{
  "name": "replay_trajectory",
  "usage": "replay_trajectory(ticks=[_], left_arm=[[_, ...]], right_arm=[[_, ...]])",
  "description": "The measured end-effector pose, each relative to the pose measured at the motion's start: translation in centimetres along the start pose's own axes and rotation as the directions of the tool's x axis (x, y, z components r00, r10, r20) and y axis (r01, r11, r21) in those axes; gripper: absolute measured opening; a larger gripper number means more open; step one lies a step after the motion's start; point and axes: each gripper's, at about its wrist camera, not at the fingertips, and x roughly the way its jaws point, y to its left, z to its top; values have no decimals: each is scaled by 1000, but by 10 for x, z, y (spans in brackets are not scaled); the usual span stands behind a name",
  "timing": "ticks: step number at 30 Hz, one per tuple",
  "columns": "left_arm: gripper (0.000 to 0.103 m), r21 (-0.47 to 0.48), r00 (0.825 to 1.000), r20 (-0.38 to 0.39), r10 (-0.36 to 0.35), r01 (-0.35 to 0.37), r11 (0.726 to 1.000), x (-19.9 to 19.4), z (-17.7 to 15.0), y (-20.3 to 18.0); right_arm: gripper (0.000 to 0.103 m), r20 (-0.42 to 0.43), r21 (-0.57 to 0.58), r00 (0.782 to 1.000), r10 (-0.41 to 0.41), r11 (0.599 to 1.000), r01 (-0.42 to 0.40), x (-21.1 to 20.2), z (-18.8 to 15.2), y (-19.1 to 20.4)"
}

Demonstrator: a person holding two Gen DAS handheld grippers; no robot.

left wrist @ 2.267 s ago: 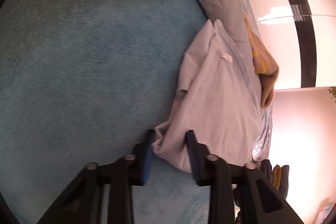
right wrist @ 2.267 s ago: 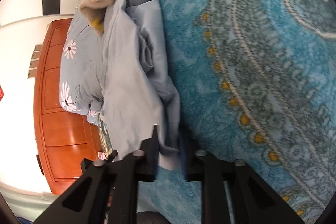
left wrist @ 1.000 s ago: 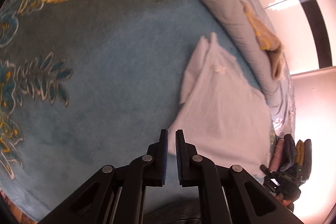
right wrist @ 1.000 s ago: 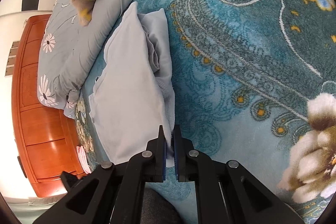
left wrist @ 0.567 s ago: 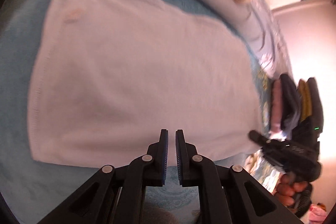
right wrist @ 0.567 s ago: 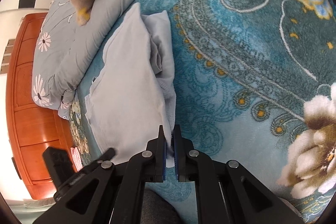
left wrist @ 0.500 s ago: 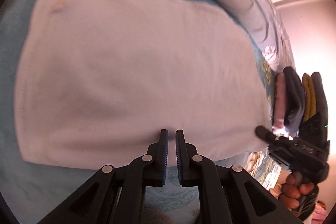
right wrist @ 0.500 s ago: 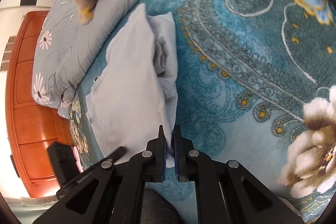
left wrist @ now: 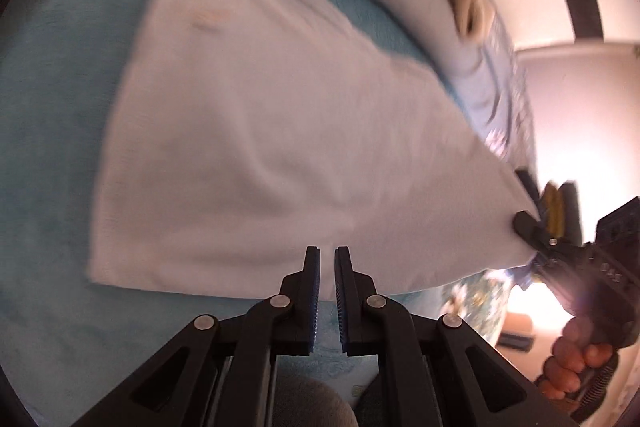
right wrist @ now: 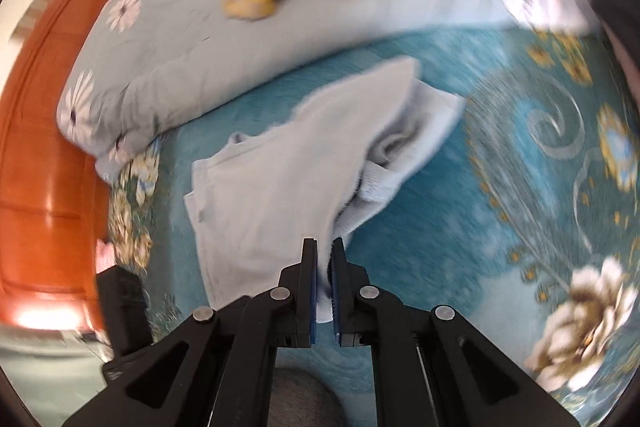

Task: Fold clothes

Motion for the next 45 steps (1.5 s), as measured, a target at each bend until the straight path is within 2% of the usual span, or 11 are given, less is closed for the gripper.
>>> replay_trajectory(ticks=[4,8,13,16,21,26,29,31,38,42,45], left_arm=[[15,-98,992,120,-35,47,994,-43,12,33],[18,-174,979,196,-50,85,981,-65,20,69],[19,-264,974,224,-45,105,959,-74,14,101],[19,-301,973,223,-53,121,946,-81,2,118],[24,-304,975,209,-72,135,943,-75,1,124],[31,-279,971,208,-120,176,944,-63,6,117],[36,-267,968,203,-146,198,943,-54,9,113],[37,-260,967,193,-167,214,942,-48,9,110],[41,-192,987,123,-101,123,974,-28,8,98],[41,-129,989,106,-102,115,985,-21,8,87],[35,-78,992,107,-65,74,994,-16,7,77]], right_arm=[[6,17,-201,1000,-26,979,28,8,5,71],[6,-10,-446,1000,-30,895,22,23,-27,148],[6,-117,-579,986,-119,815,30,81,-68,188],[6,-195,-567,965,-173,823,32,121,-82,186],[6,-219,-554,955,-198,832,46,136,-96,181],[11,-226,-552,964,-143,834,-6,134,-93,189],[20,-277,-553,957,-86,829,-86,133,-92,189],[26,-253,-551,966,-56,829,-96,122,-87,182],[28,-145,-335,988,-49,942,-3,83,-53,103],[28,-142,-266,987,-79,963,38,76,-52,68],[28,-150,-231,985,-90,972,53,74,-54,50]])
